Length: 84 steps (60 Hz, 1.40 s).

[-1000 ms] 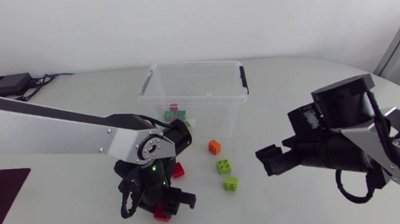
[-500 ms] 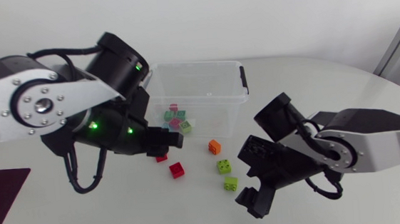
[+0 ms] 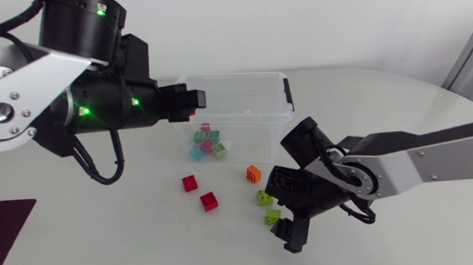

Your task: Pick up the duplo bricks and place them in the container

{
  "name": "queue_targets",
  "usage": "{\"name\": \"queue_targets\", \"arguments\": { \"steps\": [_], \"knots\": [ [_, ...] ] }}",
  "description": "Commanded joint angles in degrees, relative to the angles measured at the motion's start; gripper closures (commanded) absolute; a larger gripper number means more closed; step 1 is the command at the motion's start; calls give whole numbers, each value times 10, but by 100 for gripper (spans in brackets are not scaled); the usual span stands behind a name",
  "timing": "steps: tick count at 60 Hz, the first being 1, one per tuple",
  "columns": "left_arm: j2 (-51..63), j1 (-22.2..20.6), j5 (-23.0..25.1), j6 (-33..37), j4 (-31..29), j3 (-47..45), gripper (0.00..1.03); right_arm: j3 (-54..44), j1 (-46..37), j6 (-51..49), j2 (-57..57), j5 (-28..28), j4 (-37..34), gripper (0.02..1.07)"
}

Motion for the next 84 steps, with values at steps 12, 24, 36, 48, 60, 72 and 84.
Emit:
{"name": "queue_targets", "arguments": {
  "steps": [12,24,36,48,60,72,84],
  "knots": [
    [21,23,-21,16,83,-21,78,23,-2,-33,52,4,15,60],
    [57,34,-32,25,127,-14,78,19,-3,-41,54,1,14,87],
    [139,51,-33,30,136,34,77,10,-1,-24,-16,-1,-19,93],
    [222,64,-36,47,136,103,75,20,5,-2,-132,0,-95,94],
    [281,70,-36,82,114,153,23,51,1,17,-195,2,-146,94],
    [252,70,-41,127,57,177,5,131,-42,55,-214,6,-156,94],
    [121,64,-38,206,-25,119,6,194,-63,104,-180,29,-120,94]
  ]
}}
